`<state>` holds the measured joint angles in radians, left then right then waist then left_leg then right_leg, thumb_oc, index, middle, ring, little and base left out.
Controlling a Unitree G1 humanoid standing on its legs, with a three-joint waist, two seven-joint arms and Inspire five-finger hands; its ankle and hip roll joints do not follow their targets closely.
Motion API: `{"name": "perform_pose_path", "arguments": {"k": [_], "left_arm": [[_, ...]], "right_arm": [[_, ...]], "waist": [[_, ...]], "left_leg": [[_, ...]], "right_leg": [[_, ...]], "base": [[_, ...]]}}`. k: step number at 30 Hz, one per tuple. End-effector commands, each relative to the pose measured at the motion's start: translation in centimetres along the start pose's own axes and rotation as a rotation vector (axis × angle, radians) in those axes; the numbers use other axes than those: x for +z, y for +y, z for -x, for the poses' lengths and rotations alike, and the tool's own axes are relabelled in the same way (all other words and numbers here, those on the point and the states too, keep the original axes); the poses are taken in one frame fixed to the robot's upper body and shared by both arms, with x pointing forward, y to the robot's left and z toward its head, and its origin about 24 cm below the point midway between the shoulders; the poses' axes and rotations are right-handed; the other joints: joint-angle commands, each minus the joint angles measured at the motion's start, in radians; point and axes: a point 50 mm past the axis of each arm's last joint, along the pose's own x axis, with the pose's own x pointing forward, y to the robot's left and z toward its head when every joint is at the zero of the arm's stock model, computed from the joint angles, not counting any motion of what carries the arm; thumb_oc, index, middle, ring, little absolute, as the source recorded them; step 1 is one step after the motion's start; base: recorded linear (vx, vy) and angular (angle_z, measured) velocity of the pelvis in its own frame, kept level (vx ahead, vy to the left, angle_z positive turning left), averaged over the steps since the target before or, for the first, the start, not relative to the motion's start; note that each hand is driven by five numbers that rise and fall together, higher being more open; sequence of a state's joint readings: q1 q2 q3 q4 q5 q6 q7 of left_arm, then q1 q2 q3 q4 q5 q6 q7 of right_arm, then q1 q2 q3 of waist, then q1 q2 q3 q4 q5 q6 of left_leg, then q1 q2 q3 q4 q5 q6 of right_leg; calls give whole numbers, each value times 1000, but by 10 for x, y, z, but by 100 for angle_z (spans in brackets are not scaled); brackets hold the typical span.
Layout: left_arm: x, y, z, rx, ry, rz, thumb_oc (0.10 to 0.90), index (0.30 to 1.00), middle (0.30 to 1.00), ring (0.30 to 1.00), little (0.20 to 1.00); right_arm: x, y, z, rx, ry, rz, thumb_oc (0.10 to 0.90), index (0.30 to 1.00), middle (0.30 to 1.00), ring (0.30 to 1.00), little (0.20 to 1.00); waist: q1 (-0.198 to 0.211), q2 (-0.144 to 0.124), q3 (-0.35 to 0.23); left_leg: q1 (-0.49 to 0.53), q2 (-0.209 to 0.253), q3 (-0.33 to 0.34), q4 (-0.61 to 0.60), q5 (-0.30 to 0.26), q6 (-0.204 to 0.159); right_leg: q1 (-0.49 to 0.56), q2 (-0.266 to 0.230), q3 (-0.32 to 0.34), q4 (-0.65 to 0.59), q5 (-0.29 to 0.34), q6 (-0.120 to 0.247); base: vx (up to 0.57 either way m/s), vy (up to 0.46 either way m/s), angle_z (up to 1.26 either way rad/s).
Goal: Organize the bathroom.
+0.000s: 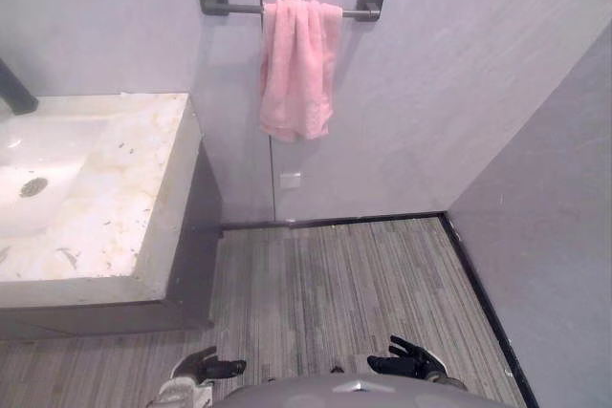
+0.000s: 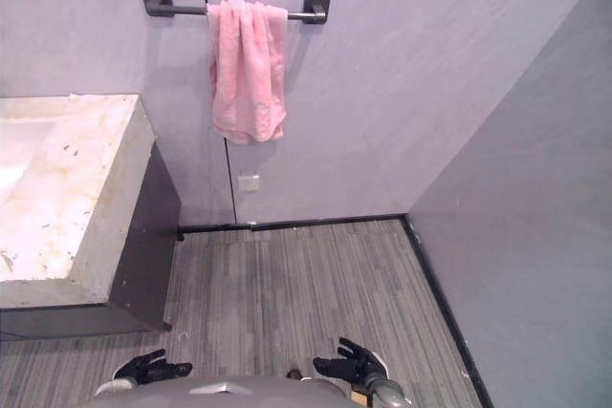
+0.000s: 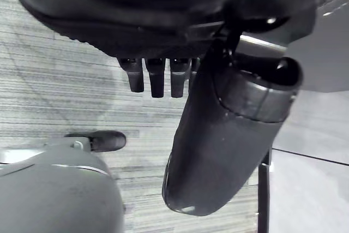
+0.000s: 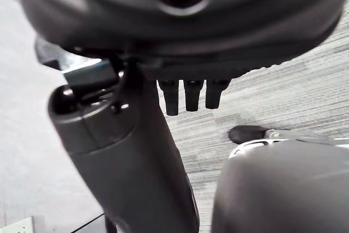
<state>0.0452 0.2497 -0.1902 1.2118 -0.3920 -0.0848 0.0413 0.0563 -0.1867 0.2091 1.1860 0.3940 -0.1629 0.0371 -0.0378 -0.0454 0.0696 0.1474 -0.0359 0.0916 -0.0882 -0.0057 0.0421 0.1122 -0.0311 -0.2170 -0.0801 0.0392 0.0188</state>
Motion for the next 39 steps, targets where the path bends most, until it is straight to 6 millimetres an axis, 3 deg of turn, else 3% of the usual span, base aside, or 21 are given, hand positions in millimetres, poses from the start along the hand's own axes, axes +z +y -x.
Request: {"name": "perform_pose_path", "arguments": {"k": [1, 4, 6, 9, 10, 11, 13, 14, 15, 17, 19, 20, 23, 25, 26, 29, 32, 33, 34, 36, 39], "left_arm": [[64, -10, -4, -21, -236, 54, 800, 900, 900, 900, 900], [94, -13, 0, -43, -347, 40, 800, 900, 900, 900, 900], [131, -19, 12, -78, -483, 48, 800, 900, 900, 900, 900], [165, -24, 33, -135, -613, 76, 800, 900, 900, 900, 900], [166, -24, 34, -137, -617, 77, 800, 900, 900, 900, 900], [189, -28, 50, -167, -706, 76, 800, 900, 900, 900, 900], [194, -29, 54, -174, -733, 77, 800, 900, 900, 900, 900], [219, -34, 76, -185, -852, 85, 800, 900, 900, 900, 900], [224, -35, 81, -182, -883, 86, 800, 900, 900, 900, 900], [251, -39, 114, -177, -1066, 84, 800, 900, 900, 900, 900], [259, -40, 127, -178, -1148, 92, 800, 900, 900, 900, 900], [268, -43, 146, -199, -1260, 86, 800, 900, 900, 900, 900], [273, -48, 161, -229, -1354, 70, 800, 900, 900, 900, 900], [274, -52, 171, -214, -1416, 60, 800, 900, 900, 900, 900], [274, -55, 179, -198, -1462, 63, 800, 900, 900, 900, 900], [270, -60, 188, -229, -1511, 90, 800, 900, 900, 900, 900], [269, -63, 193, -270, -1545, 110, 800, 900, 900, 900, 900], [268, -70, 198, -343, -1554, 103, 800, 900, 900, 900, 900], [267, -71, 199, -351, -1558, 94, 800, 900, 900, 900, 900], [264, -80, 205, -411, -1596, 39, 800, 900, 900, 900, 900], [263, -90, 216, -505, -1625, 6, 800, 900, 900, 900, 900]], "right_arm": [[71, -11, -4, -57, -288, 17, 800, 900, 900, 900, 900], [101, -8, 1, -77, -433, 39, 800, 900, 900, 900, 900], [138, 1, 16, -69, -612, 73, 800, 900, 900, 900, 900], [172, 15, 41, -35, -811, 124, 800, 900, 900, 900, 900], [173, 15, 41, -33, -814, 124, 800, 900, 900, 900, 900], [191, 19, 57, -5, -929, 141, 800, 900, 900, 900, 900], [195, 20, 60, 3, -959, 150, 800, 900, 900, 900, 900], [214, 24, 76, 39, -1072, 164, 800, 900, 900, 900, 900], [218, 25, 79, 43, -1094, 168, 800, 900, 900, 900, 900], [245, 33, 104, 81, -1251, 207, 800, 900, 900, 900, 900], [255, 34, 116, 89, -1323, 209, 800, 900, 900, 900, 900], [266, 34, 129, 83, -1407, 201, 800, 900, 900, 900, 900], [277, 39, 141, 97, -1496, 183, 800, 900, 900, 900, 900], [285, 46, 153, 102, -1570, 178, 800, 900, 900, 900, 900], [290, 49, 162, 107, -1613, 176, 800, 900, 900, 900, 900], [292, 45, 177, 88, -1695, 176, 800, 900, 900, 900, 900], [297, 44, 185, 76, -1752, 161, 800, 900, 900, 900, 900], [304, 46, 194, 59, -1792, 114, 800, 900, 900, 900, 900], [305, 47, 195, 56, -1797, 106, 800, 900, 900, 900, 900], [310, 46, 204, 40, -1842, 51, 800, 900, 900, 900, 900], [313, 51, 212, 28, -1886, 18, 800, 900, 900, 900, 900]], "waist": [[-23, 53, 6], [-27, 60, 10], [-34, 67, 17], [-42, 71, 23], [-42, 71, 23], [-46, 71, 27], [-47, 71, 28], [-47, 66, 35], [-47, 64, 37], [-33, 28, 64], [-23, 6, 81], [-5, -9, 104], [15, 2, 122], [28, 19, 122], [35, 39, 113], [49, 57, 94], [56, 49, 77], [68, 31, 58], [71, 32, 54], [73, 30, 38], [75, 67, 31]], "left_leg": [[-16, 18, 66, 1, -17, -38], [-18, 18, 68, 1, -13, -39], [-25, 21, 71, 1, -7, -39], [-31, 27, 79, 1, -1, -42], [-31, 27, 79, 1, -1, -42], [-31, 34, 85, 1, 3, -44], [-30, 35, 87, 1, 3, -44], [-22, 42, 96, 12, 7, -48], [-23, 43, 98, 23, 5, -49], [-110, 45, 109, 226, -39, -58], [-186, 60, 113, 378, -40, -72], [-277, 71, 100, 517, -10, -84], [-309, 57, 86, 481, -4, -79], [-292, 43, 89, 357, 8, -72], [-293, 40, 93, 209, 57, -79], [-297, 50, 131, 63, 163, -100], [-291, 43, 154, 57, 142, -84], [-269, 7, 134, 46, 113, -53], [-270, 9, 133, 45, 113, -50], [-222, 4, 121, 15, 90, -15], [-167, 28, 105, 6, 54, 7]], "right_leg": [[24, 34, -10, 52, -77, 57], [21, 36, -5, 52, -73, 56], [13, 40, 2, 53, -70, 53], [5, 43, 5, 56, -70, 50], [5, 44, 5, 56, -70, 50], [2, 48, 7, 58, -73, 47], [2, 49, 7, 59, -74, 46], [-2, 53, 10, 70, -82, 39], [-3, 52, 11, 72, -84, 37], [-6, 32, 21, 94, -92, 15], [-7, 19, 23, 101, -91, 0], [-1, 16, 24, 108, -90, -11], [8, 33, 39, 123, -98, -6], [22, 55, 59, 124, -115, 0], [51, 87, 83, 113, -133, 2], [117, 127, 109, 105, -179, -4], [129, 123, 114, 119, -198, 0], [144, 96, 121, 170, -193, 32], [139, 95, 122, 179, -184, 37], [64, 36, 88, 351, -88, 110], [-84, -42, 20, 655, -39, 138]], "base": [[0, 0, 0], [-5, -10, 0], [-23, -40, -2], [-19, -55, -5], [6, -97, -5], [13, -63, -2], [29, -87, -5], [38, -111, -8], [32, -141, -7], [4, -174, -8], [7, -181, -9], [52, -149, -7], [169, -58, -6], [295, 21, -25], [373, 38, -16], [348, 10, -20], [336, -1, -14], [268, -11, -28], [330, -17, -40], [218, -1, -39], [220, 15, -1]]}}
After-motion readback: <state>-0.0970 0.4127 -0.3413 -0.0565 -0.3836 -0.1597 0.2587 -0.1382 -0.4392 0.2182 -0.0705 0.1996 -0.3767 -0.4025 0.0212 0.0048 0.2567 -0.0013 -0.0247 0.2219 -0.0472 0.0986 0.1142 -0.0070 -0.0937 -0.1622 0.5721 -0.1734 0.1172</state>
